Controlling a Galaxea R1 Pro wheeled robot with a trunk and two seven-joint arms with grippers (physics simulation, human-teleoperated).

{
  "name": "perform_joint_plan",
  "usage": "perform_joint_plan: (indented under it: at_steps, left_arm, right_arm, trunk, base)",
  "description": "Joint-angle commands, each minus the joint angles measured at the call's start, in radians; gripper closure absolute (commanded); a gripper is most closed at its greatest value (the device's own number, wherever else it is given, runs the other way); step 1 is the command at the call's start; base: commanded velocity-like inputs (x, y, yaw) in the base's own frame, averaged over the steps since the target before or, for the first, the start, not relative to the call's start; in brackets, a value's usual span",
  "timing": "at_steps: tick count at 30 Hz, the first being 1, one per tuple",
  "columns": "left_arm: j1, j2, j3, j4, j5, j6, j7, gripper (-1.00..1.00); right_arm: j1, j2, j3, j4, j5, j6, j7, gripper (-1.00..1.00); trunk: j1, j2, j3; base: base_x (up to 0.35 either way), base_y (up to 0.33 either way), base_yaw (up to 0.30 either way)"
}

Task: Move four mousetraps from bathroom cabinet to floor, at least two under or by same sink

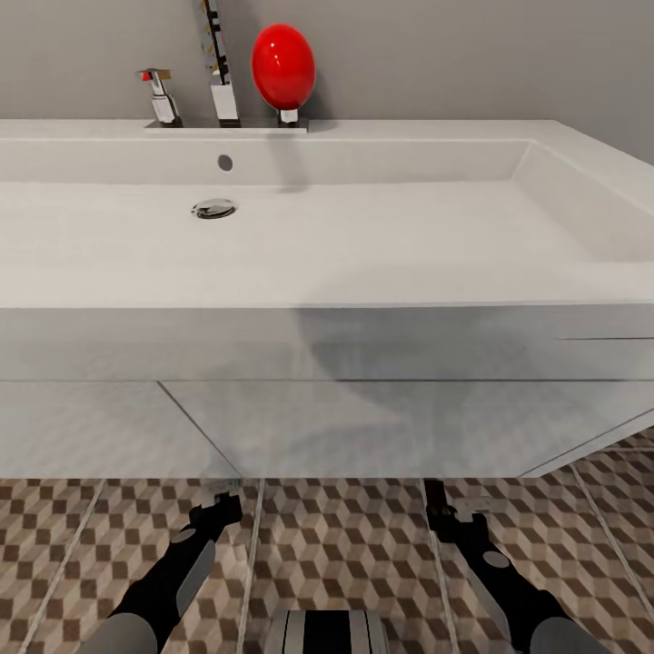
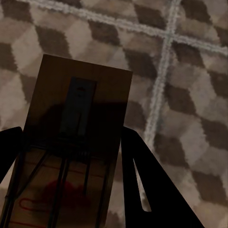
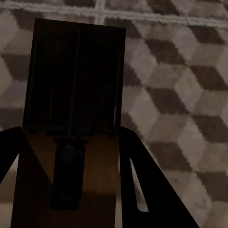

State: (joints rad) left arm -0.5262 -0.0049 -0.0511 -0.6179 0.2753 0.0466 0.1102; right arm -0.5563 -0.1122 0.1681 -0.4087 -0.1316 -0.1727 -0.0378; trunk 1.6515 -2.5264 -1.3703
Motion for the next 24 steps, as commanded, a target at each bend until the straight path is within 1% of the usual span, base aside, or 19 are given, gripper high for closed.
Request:
perform_joint_plan:
  at_steps: [1,8,13,17,20,24]
  left_arm:
    - [0.000,0.001,-0.005,-0.001,0.005,0.004,0.004,1.00]
    - [0.000,0.007,-0.005,0.000,0.004,0.003,0.006,1.00]
    - [0.000,0.008,-0.005,0.000,0.003,0.003,0.008,1.00]
    - [0.000,0.009,-0.005,0.000,0.004,0.002,0.010,1.00]
    - [0.000,0.009,-0.005,0.000,0.004,0.002,0.010,1.00]
    - [0.000,0.008,-0.005,0.000,0.003,0.002,0.011,1.00]
  right_arm:
    - [-0.001,-0.001,0.009,0.001,-0.014,-0.004,-0.001,1.00]
    - [-0.001,-0.002,0.009,0.005,-0.015,0.005,-0.001,1.00]
    - [-0.001,-0.005,0.007,0.004,-0.014,0.060,-0.001,1.00]
    - [-0.003,-0.006,0.007,0.003,-0.013,0.075,0.000,1.00]
    - [-0.026,-0.007,0.007,0.005,-0.014,0.104,0.000,1.00]
    - [-0.047,-0.020,0.006,0.006,-0.015,0.157,0.001,1.00]
  trunk:
    - [0.000,0.000,-0.001]
    - [0.000,0.000,-0.001]
    - [0.000,0.000,-0.001]
    - [0.000,0.000,-0.001]
    - [0.000,0.000,-0.001]
    - [0.000,0.000,-0.001]
  base:
    - [0.000,0.000,0.000]
    - [0.000,0.000,0.000]
    - [0.000,0.000,0.000]
    - [0.000,0.000,0.000]
    - [0.000,0.000,0.000]
    - [0.000,0.000,0.000]
